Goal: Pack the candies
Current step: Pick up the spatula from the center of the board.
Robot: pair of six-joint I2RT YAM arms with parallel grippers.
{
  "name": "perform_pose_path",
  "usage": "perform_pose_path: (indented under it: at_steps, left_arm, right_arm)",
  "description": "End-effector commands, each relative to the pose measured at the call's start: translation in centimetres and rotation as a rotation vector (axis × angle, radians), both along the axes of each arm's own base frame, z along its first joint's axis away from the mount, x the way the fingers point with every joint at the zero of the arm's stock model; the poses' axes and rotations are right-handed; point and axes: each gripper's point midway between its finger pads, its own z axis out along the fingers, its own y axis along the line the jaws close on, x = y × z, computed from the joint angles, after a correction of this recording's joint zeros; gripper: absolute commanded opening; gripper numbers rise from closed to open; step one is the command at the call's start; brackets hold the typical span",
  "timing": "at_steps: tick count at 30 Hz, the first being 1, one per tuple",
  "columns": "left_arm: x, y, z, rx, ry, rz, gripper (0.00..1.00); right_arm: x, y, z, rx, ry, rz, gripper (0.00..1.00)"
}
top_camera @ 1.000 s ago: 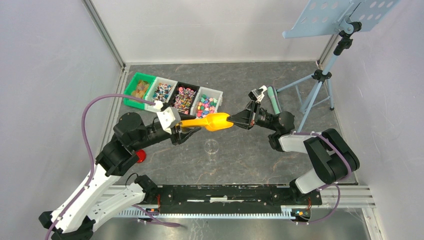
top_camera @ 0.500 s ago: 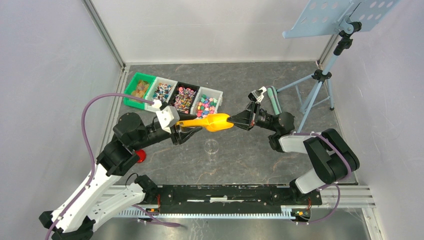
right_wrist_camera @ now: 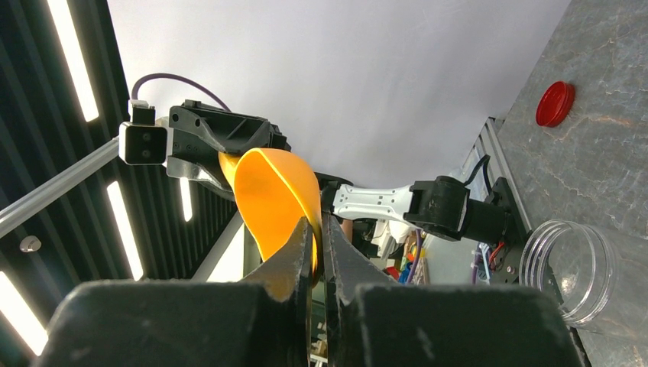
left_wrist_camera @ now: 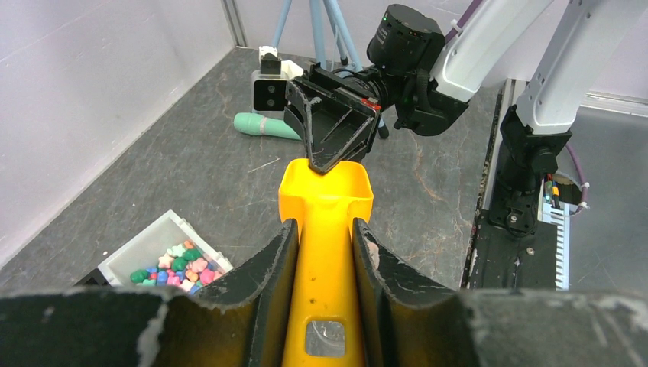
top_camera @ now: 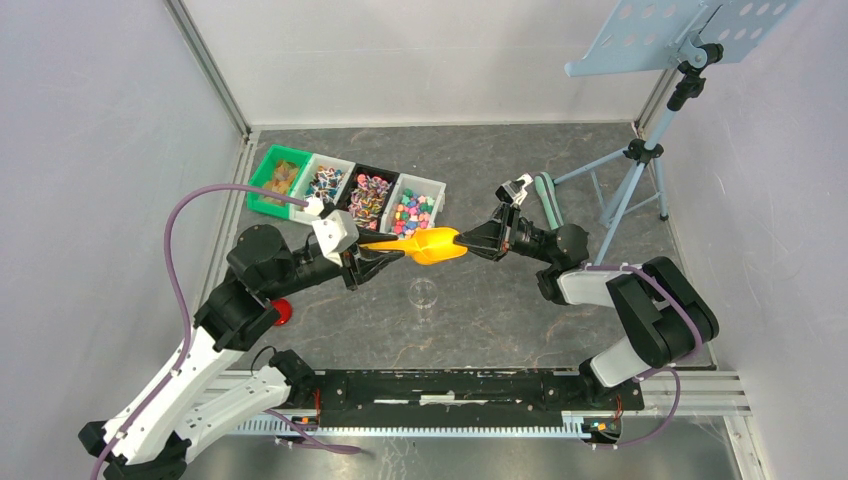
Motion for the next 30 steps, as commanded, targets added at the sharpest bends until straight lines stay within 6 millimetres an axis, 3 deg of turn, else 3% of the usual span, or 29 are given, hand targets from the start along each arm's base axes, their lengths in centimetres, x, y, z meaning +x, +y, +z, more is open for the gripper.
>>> perform_pose_path:
  at_steps: [1, 9, 13, 17, 23, 30]
  left_arm:
    - [-0.2, -0.5, 0.7, -0.032, 0.03, -0.021, 0.03]
    - [1.6, 1.2, 0.6, -0.018, 0.02, 0.126, 0.02]
    - [3.1, 2.5, 0.0, 0.004, 0.03, 0.239, 0.02]
    - [4.8, 4.1, -0.8, 0.013, 0.048, 0.378, 0.02]
    - [6.9, 7.0, -1.8, 0.014, 0.047, 0.582, 0.02]
    - [9.1, 10.1, -3.6, 0.071, 0.057, 0.795, 0.02]
  right_arm:
    - [-1.6, -0.3, 2.5, 0.078, -0.152, 0.012, 0.09]
    - [-1.0, -0.3, 2.2, 0.042, -0.169, -0.019, 0.54]
    - [0.3, -0.8, 1.5, -0.033, -0.199, -0.083, 0.67]
    - [1.8, -1.1, 0.5, -0.151, -0.243, -0.146, 0.98]
    - [4.7, -2.0, -1.2, -0.487, -0.405, -0.267, 0.98]
    - [5.1, -4.6, -2.1, -0.729, -0.591, -0.349, 0.98]
